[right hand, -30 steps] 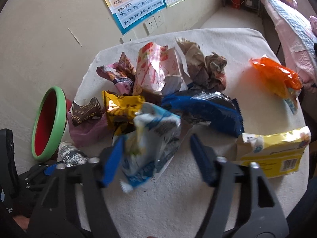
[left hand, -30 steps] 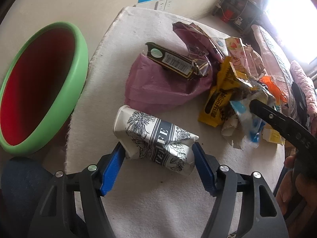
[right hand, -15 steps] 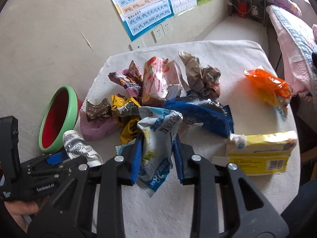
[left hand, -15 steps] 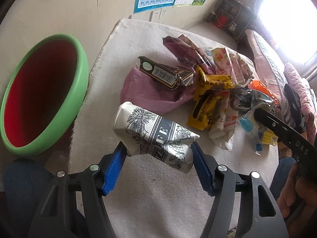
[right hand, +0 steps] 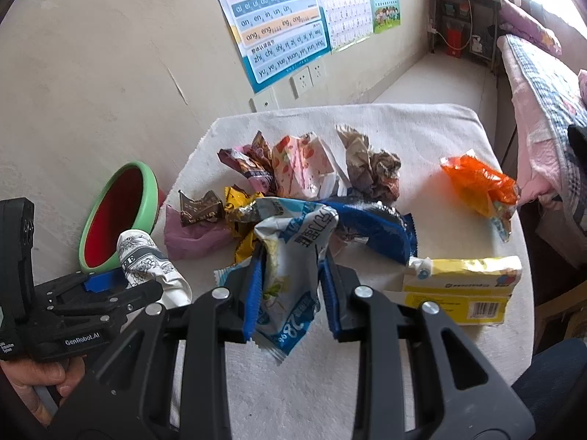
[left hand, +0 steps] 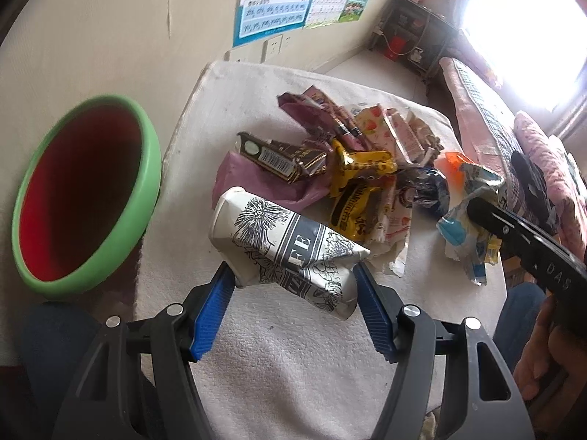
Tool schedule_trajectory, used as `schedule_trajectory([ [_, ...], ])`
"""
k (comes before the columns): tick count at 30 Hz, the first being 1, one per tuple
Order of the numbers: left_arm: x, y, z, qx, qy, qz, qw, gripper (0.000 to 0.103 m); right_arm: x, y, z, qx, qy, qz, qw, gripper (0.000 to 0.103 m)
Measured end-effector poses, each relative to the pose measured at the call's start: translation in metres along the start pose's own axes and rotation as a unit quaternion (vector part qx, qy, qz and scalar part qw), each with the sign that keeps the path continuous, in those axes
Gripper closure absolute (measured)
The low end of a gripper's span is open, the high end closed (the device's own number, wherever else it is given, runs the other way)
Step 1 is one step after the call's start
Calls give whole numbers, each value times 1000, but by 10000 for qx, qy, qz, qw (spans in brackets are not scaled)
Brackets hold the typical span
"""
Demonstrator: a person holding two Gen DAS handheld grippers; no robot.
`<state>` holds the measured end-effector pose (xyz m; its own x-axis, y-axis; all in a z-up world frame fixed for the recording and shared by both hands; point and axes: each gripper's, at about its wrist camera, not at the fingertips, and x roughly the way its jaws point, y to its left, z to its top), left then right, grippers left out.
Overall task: Collect trash
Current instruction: 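Carry both items to the green-rimmed red bin and open both grippers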
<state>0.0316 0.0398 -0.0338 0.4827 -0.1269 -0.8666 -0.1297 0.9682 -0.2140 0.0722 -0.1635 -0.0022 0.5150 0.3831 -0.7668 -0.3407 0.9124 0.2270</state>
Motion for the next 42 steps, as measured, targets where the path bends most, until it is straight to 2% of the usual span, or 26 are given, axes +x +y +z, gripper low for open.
schedule_trajectory([
  [12, -26, 11, 17, 79, -385, 87, 9992, 40, 0, 25, 16, -228, -112, 153, 9996, 74],
  [20, -45, 58, 30, -169, -610, 309, 9975, 40, 12, 62, 37, -497, -195, 314, 9981, 74],
  [34, -79, 157, 40, -654, -914, 712, 9911, 40, 51, 182, 73, -1256, -140, 1035, 9866, 74],
  [42, -84, 203, 31, -914, -879, 773, 9889, 40, 81, 242, 79, -1714, 54, 1193, 9779, 74],
])
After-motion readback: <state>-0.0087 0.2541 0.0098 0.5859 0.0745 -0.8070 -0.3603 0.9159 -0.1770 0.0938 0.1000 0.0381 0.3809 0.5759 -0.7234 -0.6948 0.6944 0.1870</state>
